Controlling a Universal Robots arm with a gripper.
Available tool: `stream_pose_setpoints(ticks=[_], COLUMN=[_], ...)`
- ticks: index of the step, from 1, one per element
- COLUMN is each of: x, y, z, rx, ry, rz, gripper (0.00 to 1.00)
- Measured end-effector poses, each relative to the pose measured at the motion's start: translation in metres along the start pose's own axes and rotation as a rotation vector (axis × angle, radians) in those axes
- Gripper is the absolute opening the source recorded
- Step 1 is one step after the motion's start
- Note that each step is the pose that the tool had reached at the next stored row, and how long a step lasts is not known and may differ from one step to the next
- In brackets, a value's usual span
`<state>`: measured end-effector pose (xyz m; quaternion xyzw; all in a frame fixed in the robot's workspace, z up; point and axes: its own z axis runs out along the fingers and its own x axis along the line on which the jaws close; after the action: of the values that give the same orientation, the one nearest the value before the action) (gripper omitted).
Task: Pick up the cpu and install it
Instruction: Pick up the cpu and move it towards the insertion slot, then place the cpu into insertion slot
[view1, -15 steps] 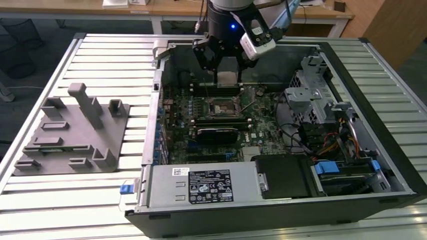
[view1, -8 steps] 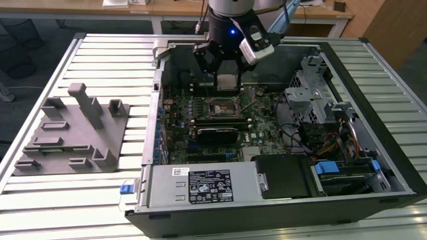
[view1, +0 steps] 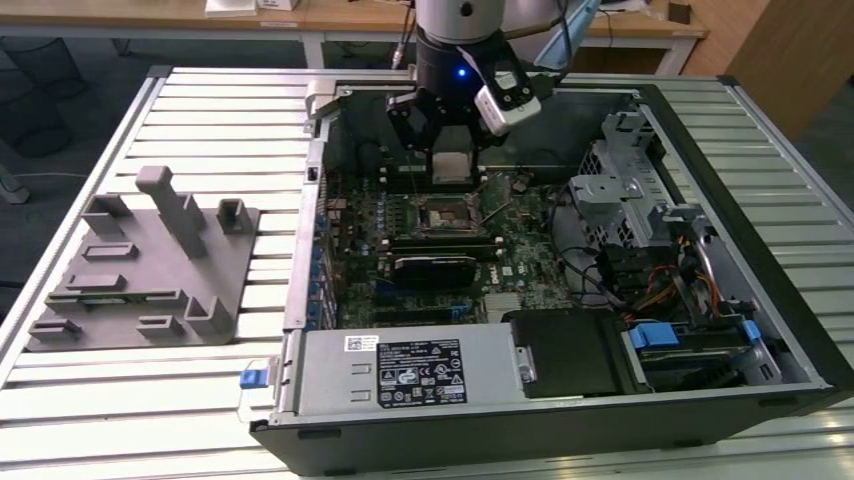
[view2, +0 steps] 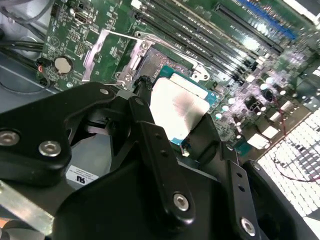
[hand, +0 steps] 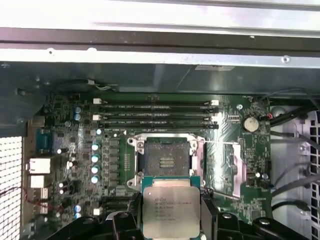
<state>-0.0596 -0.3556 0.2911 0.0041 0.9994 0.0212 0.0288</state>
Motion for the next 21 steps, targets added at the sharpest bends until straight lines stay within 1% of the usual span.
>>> stream_pose_setpoints(ticks=[2,4,8,11,16,18,21], x=[0.0001,-0.0002,-0.0026,-0.0041,-0.0044,-0.0044,-0.0044], y=[0.0014,0.0028,0.0041,0.0054,0.0056,0.0056,0.0056], z=[0.0037,0.0072,0.0136,0.0151,0.0152,0.0152,0.0152], rx=[0.0002,0.0032,0.0048,0.0047,0.0038,0.0009,0.0001], ry=[0.0003,0.0003,0.0004,0.0005,0.0012,0.0031,0.0035], rz=[0.000,0.000,0.000,0.000,0.000,0.000,0.000], gripper=[0.55,0.55,0.55,0.55,0.55,0.55,0.55])
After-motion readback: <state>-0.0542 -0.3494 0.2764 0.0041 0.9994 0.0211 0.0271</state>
